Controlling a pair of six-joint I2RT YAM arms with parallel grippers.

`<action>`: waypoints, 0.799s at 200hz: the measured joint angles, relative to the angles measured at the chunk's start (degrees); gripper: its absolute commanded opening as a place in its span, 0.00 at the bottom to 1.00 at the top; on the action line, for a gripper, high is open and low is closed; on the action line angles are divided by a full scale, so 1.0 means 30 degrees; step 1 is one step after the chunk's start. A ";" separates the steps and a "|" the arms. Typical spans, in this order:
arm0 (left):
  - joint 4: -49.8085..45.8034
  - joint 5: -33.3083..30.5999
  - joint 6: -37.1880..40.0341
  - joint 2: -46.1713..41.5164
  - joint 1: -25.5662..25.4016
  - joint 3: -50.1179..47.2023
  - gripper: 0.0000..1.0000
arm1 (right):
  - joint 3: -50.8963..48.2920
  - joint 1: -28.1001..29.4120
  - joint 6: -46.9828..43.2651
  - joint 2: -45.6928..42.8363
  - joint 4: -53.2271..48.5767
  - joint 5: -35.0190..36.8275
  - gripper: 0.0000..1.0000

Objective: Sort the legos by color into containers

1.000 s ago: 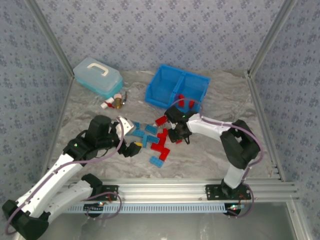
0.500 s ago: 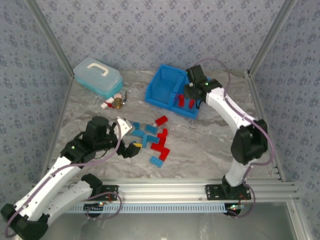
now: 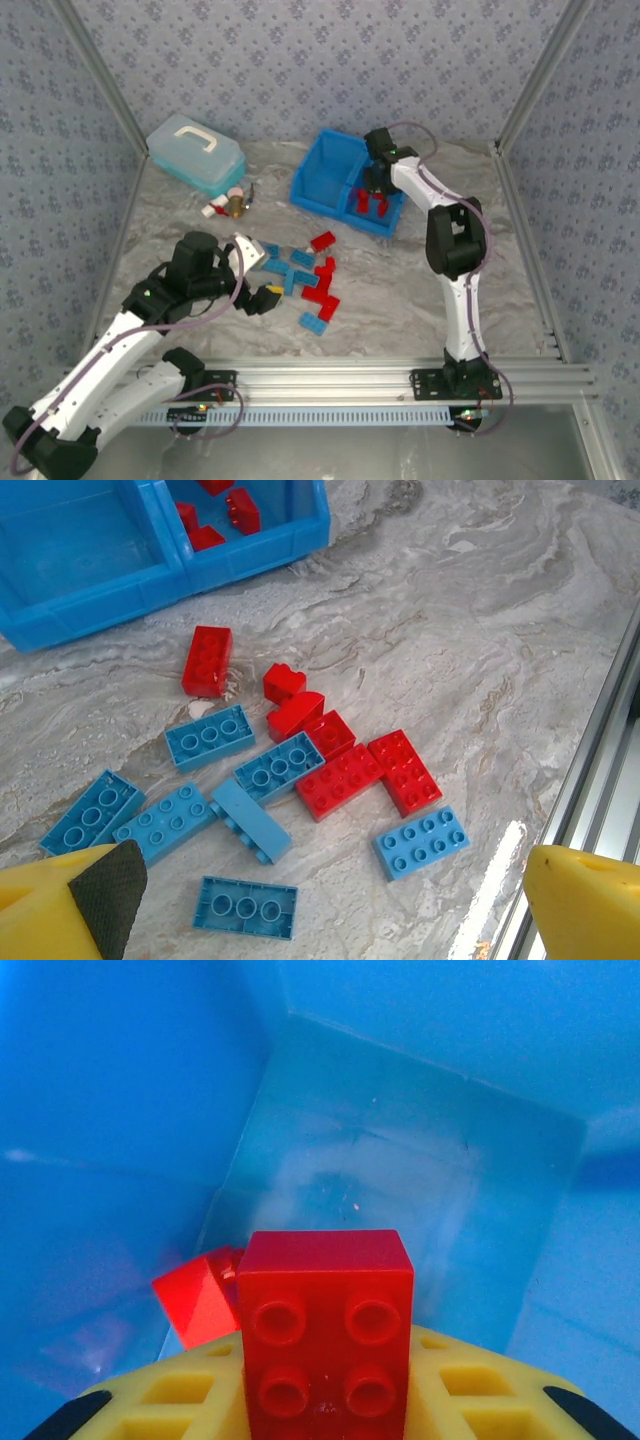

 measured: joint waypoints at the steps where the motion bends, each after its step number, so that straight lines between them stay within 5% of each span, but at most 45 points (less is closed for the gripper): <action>1: 0.0000 0.0000 0.0000 0.0015 0.0000 0.0000 0.99 | 0.0036 -0.0007 0.0007 0.0029 0.0000 -0.0007 0.41; 35: 0.0000 0.0117 0.0000 0.0080 0.0117 -0.0007 0.99 | 0.1027 -0.0044 -0.0080 0.1013 -0.0423 -0.0087 0.53; 104: 0.0015 0.0583 0.0000 0.0080 0.0495 -0.0007 0.99 | 0.1093 0.0080 -0.0160 0.0619 -0.1100 -0.0087 0.53; 160: 0.0015 0.0583 0.0000 0.0066 0.0495 -0.0007 0.99 | -0.2922 0.1668 -0.0503 -0.6717 -0.0444 0.0663 0.55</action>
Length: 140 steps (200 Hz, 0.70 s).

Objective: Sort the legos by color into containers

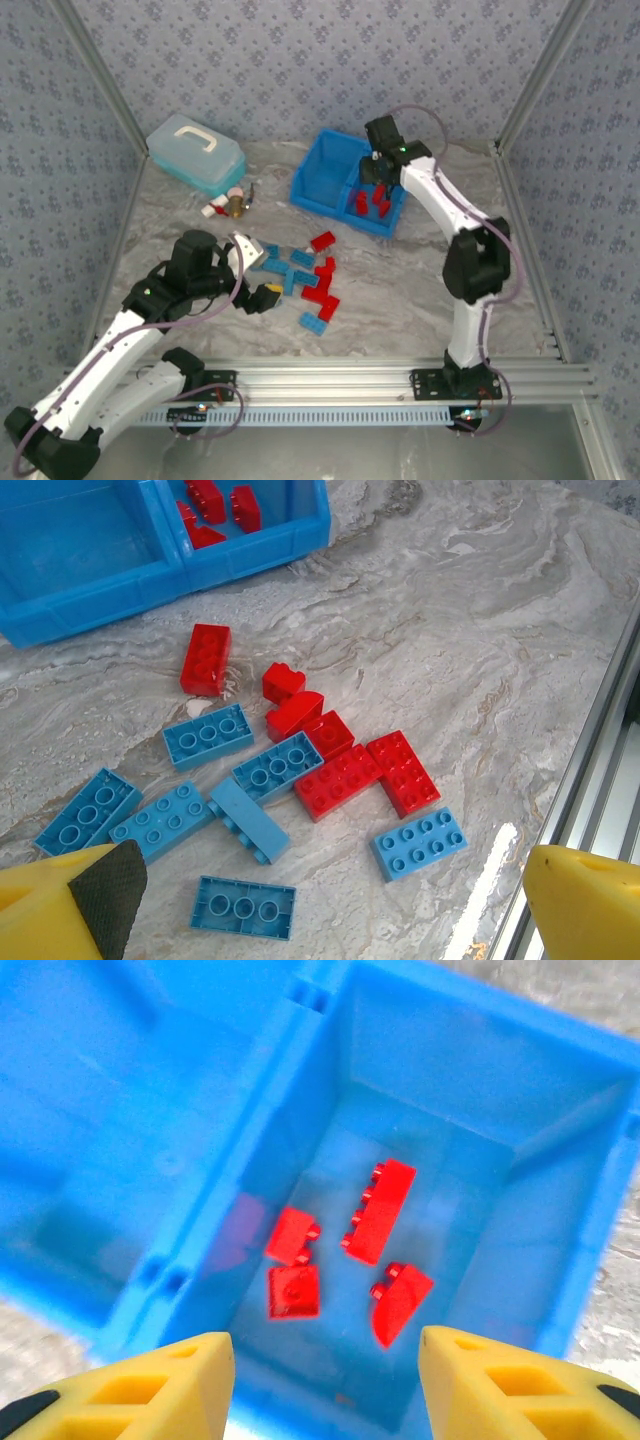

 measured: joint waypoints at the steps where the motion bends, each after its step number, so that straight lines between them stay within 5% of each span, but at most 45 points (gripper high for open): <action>1: 0.0000 0.0000 0.0000 0.0000 0.0000 0.0000 0.99 | -0.0087 0.0058 -0.0007 -0.0146 0.0029 0.0015 0.55; 30: 0.0000 0.0000 0.0000 -0.0007 0.0000 0.0000 0.99 | -0.3519 0.1974 0.0080 -0.4262 0.0962 0.0160 0.56; 61: 0.0007 0.0000 0.0000 -0.0007 0.0000 0.0000 0.99 | -0.6411 0.3927 0.1887 -0.5530 0.1486 0.0131 0.58; 98: 0.0000 0.0000 0.0000 -0.0007 0.0007 0.0000 0.99 | -0.8058 0.6040 0.7672 -0.4379 0.2229 0.0583 0.61; 140: 0.0000 -0.0007 0.0000 -0.0211 0.0007 -0.0036 0.99 | -0.5391 0.7395 1.3005 0.0095 0.1209 0.2069 0.75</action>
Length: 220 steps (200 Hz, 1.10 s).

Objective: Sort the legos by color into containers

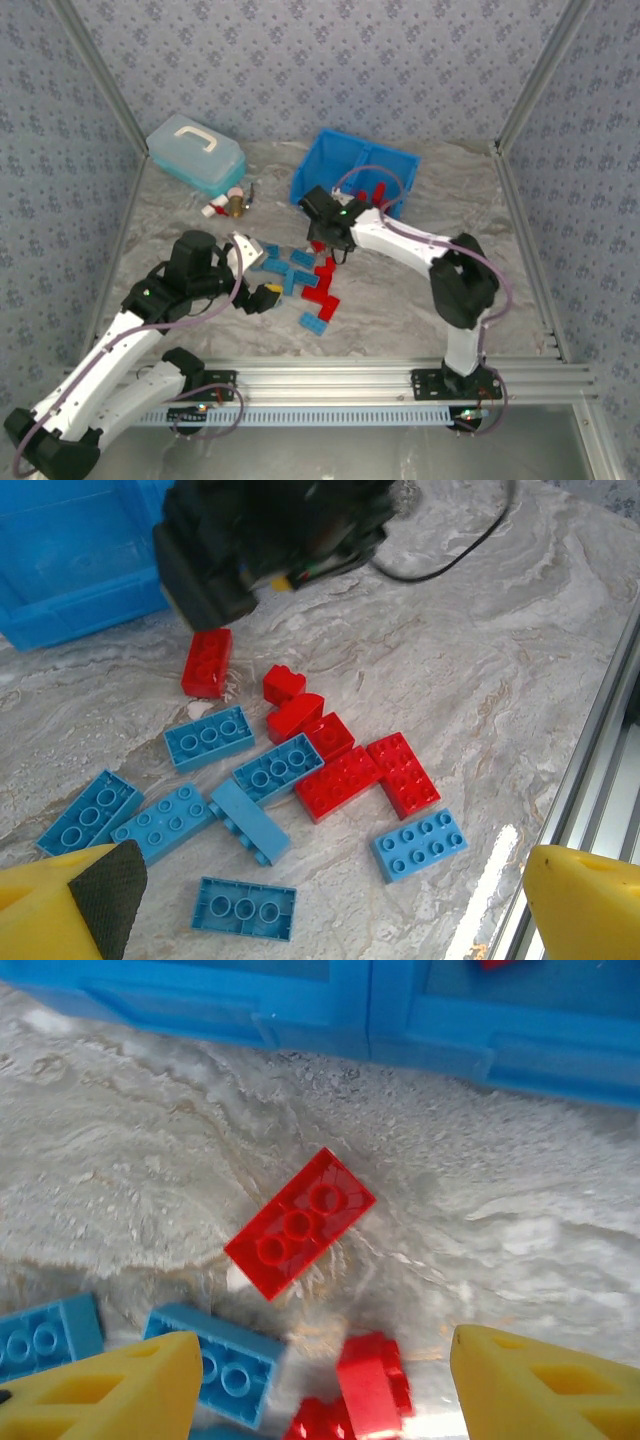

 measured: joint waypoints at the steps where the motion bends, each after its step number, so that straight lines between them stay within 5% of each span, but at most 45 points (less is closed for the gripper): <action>1: 0.0000 0.0000 0.0000 0.0000 0.0000 0.0000 0.99 | 0.0073 0.0000 0.0051 0.0080 -0.0044 0.0015 0.75; 45: -0.0007 0.0007 0.0000 -0.0248 0.0007 -0.0029 0.99 | 0.2747 -0.0066 0.2266 0.3526 -0.0911 0.0058 0.83; 149: -0.0007 0.0007 0.0000 -0.0321 0.0007 -0.0044 0.99 | 0.4881 -0.0656 0.3599 0.6455 -0.1763 -0.0036 0.79; 220: 0.0000 0.0000 0.0000 -0.0291 0.0007 -0.0044 0.99 | 0.5042 -0.0729 0.3512 0.6739 -0.2550 -0.0087 0.45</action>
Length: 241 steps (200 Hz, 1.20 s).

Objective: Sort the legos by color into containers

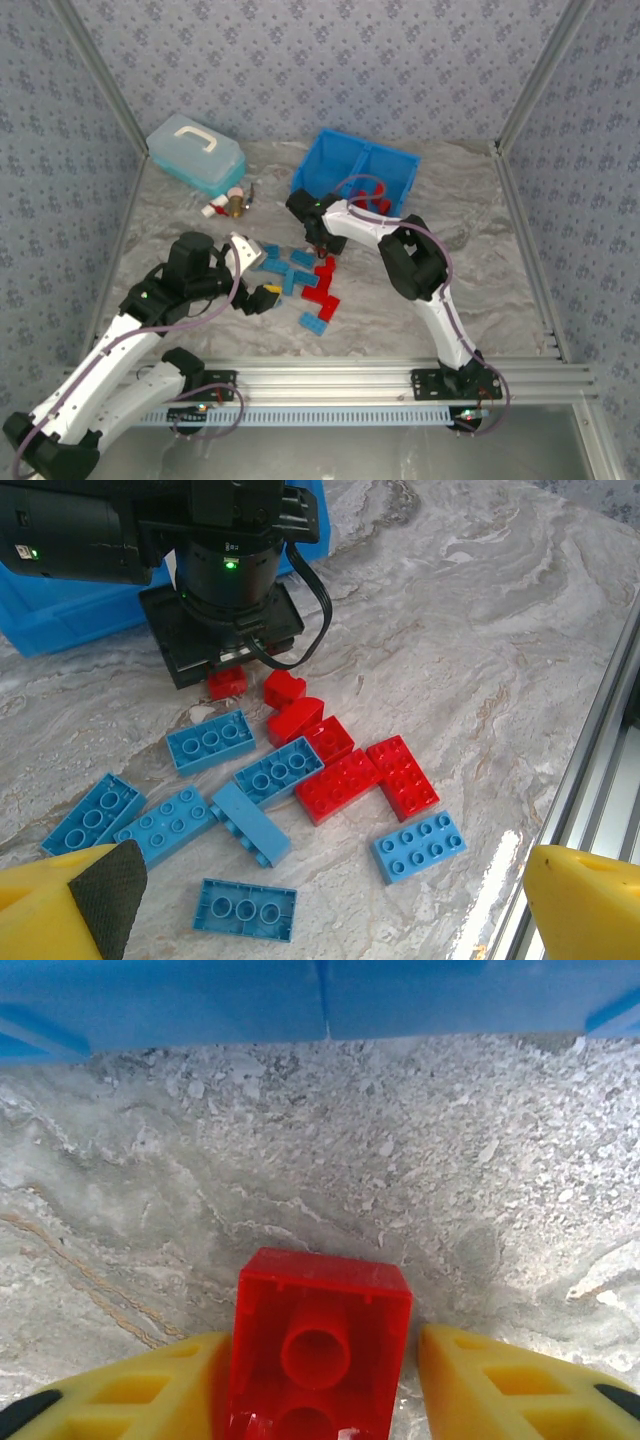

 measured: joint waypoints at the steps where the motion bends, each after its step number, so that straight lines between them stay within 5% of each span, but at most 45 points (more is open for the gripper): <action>1: 0.0000 0.0000 0.0000 0.0000 0.0000 0.0000 0.99 | 0.0000 0.0000 -0.0015 0.0000 -0.0007 0.0007 0.45; 76: -0.0015 0.0437 0.0146 0.0138 0.0007 0.0000 0.99 | -0.1639 0.0124 -0.2608 -0.1362 0.0976 0.0073 0.31; 153: -0.0007 0.3009 0.1056 -0.0175 0.0007 -0.0080 0.99 | -0.2667 0.0342 -0.7701 -0.8488 0.1326 0.0670 0.30; 208: -0.0007 0.3045 0.1086 -0.0270 0.0007 -0.0219 0.99 | -0.2601 -0.1392 -1.0775 -0.9821 0.1355 0.1902 0.31; 241: 0.0117 0.0998 0.0561 -0.0160 0.0044 -0.0219 0.99 | -0.0109 -0.6040 -1.3274 -0.6965 0.2076 -0.2127 0.30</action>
